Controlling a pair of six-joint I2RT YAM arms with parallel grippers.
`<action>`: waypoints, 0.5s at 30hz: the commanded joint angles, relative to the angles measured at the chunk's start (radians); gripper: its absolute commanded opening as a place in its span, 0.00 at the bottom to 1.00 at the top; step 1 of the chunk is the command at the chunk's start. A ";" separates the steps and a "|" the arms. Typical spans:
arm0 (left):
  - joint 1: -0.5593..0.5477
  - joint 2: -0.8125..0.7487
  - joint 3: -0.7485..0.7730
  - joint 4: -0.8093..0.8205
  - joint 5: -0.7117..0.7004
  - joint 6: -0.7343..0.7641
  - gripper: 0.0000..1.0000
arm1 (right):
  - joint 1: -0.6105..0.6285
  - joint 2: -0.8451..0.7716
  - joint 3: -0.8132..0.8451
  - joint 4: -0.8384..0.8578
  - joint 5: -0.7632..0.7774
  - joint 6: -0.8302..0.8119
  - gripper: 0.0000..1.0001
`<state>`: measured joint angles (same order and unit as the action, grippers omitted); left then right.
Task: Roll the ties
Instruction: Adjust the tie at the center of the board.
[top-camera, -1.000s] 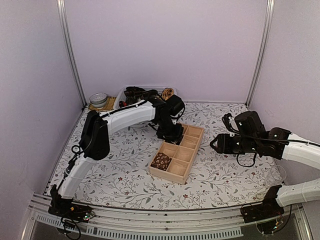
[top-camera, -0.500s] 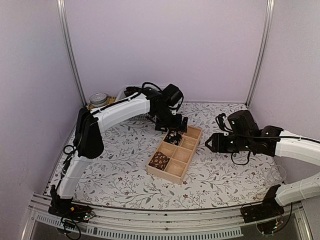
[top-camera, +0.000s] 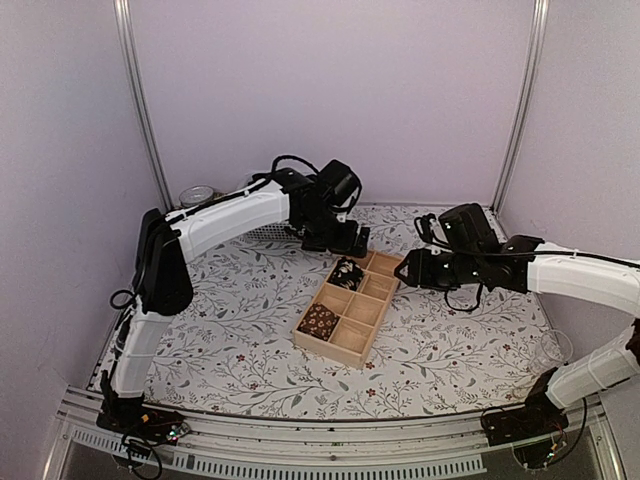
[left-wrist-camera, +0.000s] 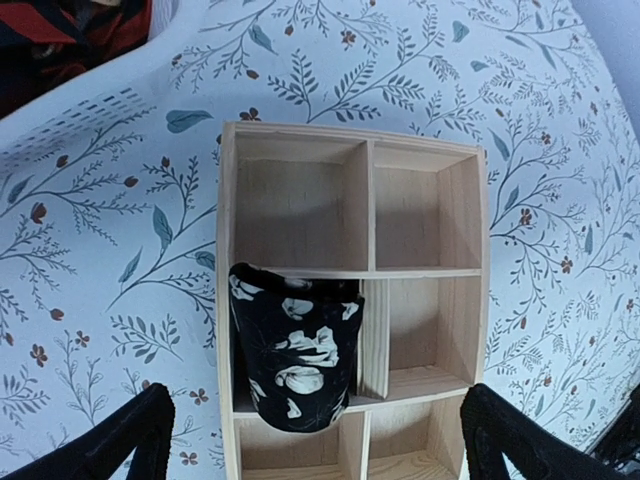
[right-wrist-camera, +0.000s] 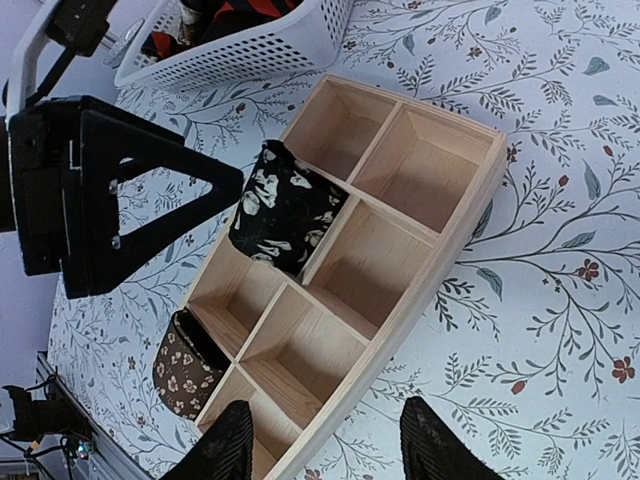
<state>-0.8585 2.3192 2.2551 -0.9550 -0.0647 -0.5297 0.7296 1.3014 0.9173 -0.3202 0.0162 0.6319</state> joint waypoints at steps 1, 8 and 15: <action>-0.005 0.047 0.018 -0.004 -0.026 0.043 1.00 | -0.035 0.035 0.002 0.049 -0.051 0.018 0.50; -0.015 0.100 0.049 -0.025 -0.046 0.039 1.00 | -0.056 0.029 -0.008 0.033 -0.031 0.005 0.50; -0.055 0.162 0.135 -0.083 -0.135 0.061 1.00 | -0.057 0.036 -0.027 0.049 -0.041 0.006 0.50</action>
<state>-0.8734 2.4523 2.3207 -0.9916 -0.1291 -0.4961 0.6796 1.3087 0.9077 -0.2947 -0.0135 0.6388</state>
